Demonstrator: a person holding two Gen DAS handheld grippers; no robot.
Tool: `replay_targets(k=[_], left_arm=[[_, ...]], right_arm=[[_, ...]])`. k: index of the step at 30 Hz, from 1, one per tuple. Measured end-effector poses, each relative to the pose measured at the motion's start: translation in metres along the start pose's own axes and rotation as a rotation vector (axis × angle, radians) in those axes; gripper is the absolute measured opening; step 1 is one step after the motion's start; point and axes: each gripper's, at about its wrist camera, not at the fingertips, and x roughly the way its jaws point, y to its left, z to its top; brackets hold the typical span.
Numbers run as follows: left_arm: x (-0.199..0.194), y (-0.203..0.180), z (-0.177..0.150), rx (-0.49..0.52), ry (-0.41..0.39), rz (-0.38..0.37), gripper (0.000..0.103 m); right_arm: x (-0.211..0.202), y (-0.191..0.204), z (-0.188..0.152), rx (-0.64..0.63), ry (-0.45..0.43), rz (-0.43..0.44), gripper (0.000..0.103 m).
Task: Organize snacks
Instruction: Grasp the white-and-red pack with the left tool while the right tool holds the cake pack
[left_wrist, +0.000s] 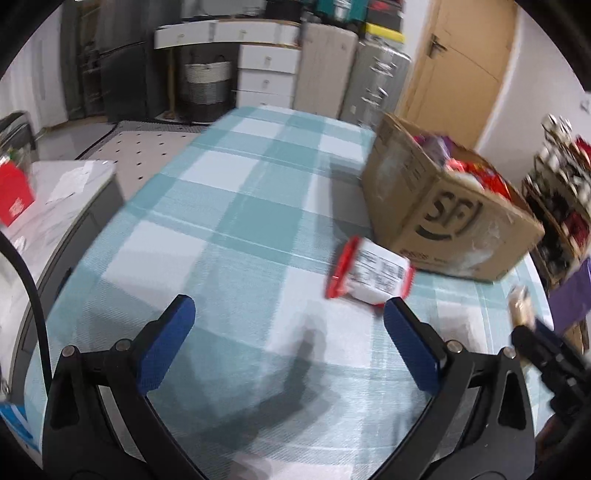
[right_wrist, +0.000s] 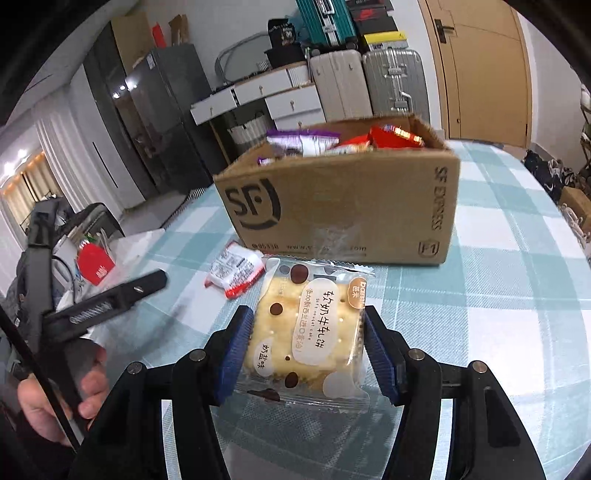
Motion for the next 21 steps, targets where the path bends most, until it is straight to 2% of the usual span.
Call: replay_targets(k=[3, 6, 10, 12, 21], left_arm=[[0.01, -0.022, 0.001, 0.073, 0.023, -0.017, 0.101], [0.013, -0.042, 0.002, 0.133, -0.003, -0.035, 0.101], [0.024, -0.065, 0.005, 0.229, -0.013, 0.004, 0.101], [0.034, -0.072, 0.008, 0.259, 0.006, 0.01, 0.101], [0.064, -0.068, 0.03, 0.22, 0.065, -0.052, 0.101]], right_arm=[[-0.004, 0.0, 0.004, 0.002, -0.03, 0.013, 0.06], [-0.004, -0.004, 0.004, 0.027, -0.033, 0.031, 0.06], [-0.006, -0.013, 0.005, 0.063, -0.036, 0.045, 0.06], [-0.007, -0.017, 0.005, 0.079, -0.039, 0.051, 0.06], [-0.006, -0.027, 0.006, 0.132, -0.033, 0.07, 0.06]])
